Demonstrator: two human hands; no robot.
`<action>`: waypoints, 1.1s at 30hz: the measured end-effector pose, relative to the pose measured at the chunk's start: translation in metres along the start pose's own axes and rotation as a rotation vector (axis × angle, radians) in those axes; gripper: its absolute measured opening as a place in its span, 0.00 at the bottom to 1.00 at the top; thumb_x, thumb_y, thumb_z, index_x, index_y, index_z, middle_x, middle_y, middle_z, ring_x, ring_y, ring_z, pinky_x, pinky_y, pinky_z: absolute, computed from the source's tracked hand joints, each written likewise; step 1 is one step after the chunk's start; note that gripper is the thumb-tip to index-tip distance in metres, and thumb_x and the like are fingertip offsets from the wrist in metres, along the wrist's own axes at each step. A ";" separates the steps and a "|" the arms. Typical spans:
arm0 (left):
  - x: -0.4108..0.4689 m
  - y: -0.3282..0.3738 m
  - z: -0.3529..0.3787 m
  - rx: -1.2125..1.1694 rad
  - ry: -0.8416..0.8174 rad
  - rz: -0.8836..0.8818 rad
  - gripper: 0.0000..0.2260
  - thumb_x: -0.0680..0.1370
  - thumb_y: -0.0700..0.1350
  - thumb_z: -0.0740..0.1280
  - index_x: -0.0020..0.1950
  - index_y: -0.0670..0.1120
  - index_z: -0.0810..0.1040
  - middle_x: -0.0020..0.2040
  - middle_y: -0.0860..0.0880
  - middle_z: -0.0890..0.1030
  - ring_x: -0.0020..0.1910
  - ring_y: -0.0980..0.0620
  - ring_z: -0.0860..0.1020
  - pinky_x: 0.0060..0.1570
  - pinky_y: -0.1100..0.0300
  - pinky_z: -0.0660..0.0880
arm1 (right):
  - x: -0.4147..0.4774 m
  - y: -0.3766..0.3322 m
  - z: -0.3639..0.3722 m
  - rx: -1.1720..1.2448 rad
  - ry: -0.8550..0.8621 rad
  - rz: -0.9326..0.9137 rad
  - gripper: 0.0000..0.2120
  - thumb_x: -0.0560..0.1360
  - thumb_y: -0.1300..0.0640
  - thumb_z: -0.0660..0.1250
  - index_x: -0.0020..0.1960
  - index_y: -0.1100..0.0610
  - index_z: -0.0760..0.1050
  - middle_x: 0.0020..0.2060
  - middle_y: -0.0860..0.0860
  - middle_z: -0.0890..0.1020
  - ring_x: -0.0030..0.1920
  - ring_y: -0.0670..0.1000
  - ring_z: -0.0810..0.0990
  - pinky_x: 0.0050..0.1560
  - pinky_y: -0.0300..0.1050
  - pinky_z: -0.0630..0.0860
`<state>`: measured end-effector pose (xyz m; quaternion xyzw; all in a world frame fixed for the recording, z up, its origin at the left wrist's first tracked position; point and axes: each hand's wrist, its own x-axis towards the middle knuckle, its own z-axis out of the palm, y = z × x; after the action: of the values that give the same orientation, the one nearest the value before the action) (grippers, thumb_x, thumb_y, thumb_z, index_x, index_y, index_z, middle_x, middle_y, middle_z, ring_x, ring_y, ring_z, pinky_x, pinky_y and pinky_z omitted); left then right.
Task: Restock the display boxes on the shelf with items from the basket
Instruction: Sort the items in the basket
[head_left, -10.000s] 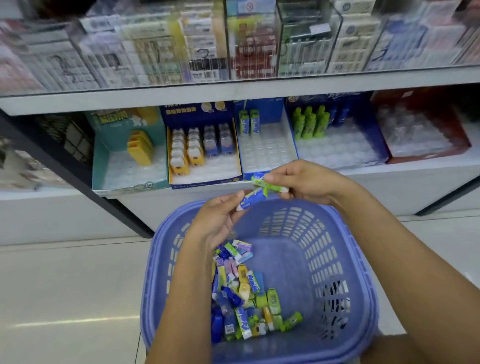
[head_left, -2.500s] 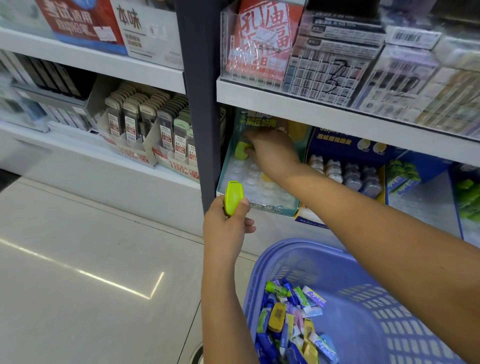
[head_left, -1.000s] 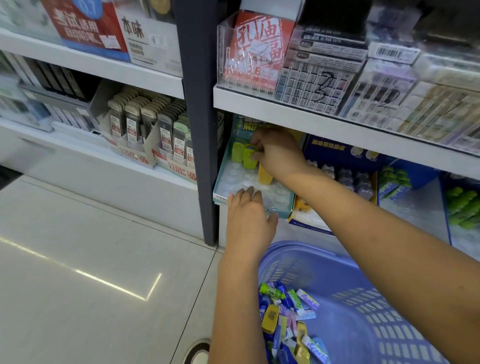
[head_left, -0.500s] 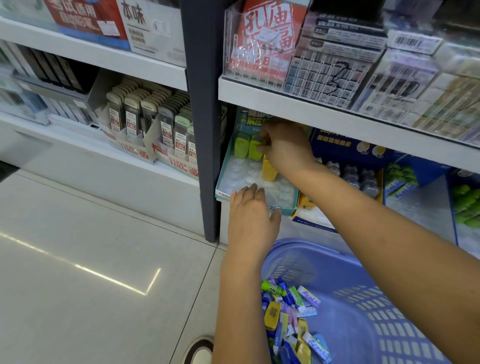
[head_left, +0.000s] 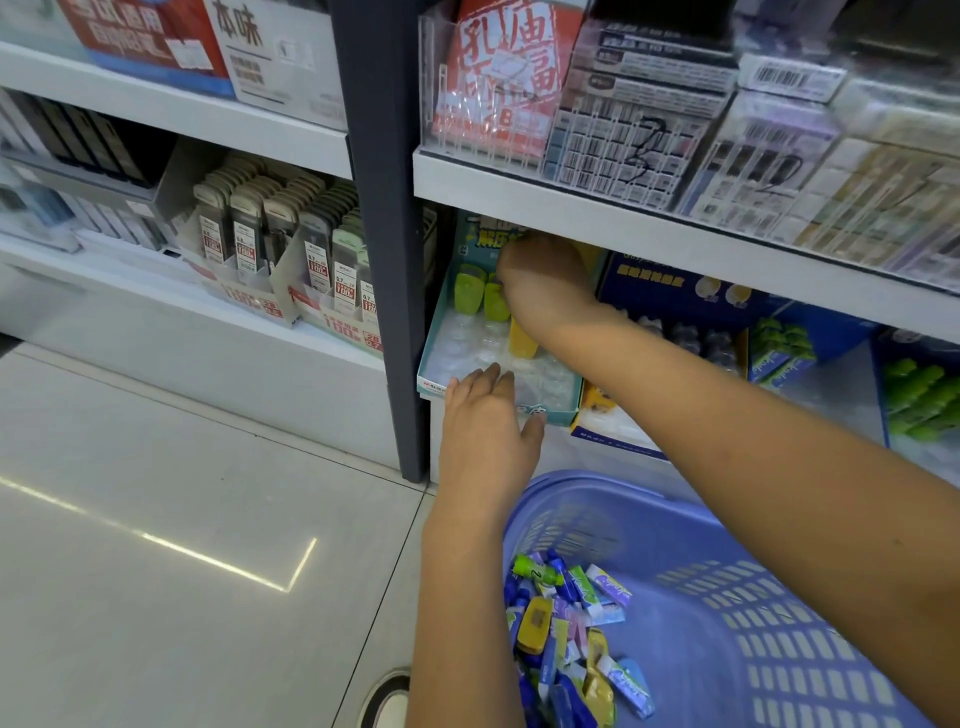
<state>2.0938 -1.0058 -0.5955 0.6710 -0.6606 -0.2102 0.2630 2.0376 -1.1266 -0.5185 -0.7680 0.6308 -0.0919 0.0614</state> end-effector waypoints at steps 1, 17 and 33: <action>0.000 -0.001 0.000 -0.005 0.000 0.002 0.24 0.80 0.50 0.62 0.74 0.43 0.64 0.75 0.46 0.62 0.75 0.51 0.56 0.72 0.60 0.40 | 0.003 -0.003 -0.001 0.009 -0.013 0.040 0.19 0.76 0.65 0.56 0.28 0.54 0.58 0.27 0.50 0.62 0.33 0.52 0.66 0.32 0.40 0.59; -0.034 0.015 -0.020 -0.274 0.239 0.066 0.08 0.78 0.43 0.64 0.54 0.46 0.80 0.48 0.50 0.81 0.44 0.56 0.77 0.46 0.64 0.71 | -0.109 0.053 -0.005 0.099 0.120 -0.196 0.11 0.77 0.54 0.62 0.55 0.57 0.75 0.49 0.56 0.77 0.50 0.58 0.76 0.45 0.47 0.71; -0.129 -0.012 0.187 0.452 -0.986 0.079 0.17 0.79 0.41 0.59 0.66 0.39 0.71 0.63 0.38 0.75 0.62 0.40 0.72 0.59 0.51 0.70 | -0.310 0.229 0.198 0.181 -0.779 0.344 0.30 0.68 0.52 0.73 0.67 0.54 0.68 0.62 0.56 0.72 0.61 0.55 0.74 0.58 0.43 0.70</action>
<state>1.9804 -0.8911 -0.7560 0.5073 -0.7591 -0.3427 -0.2214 1.8036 -0.8716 -0.7795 -0.6205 0.6689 0.1616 0.3762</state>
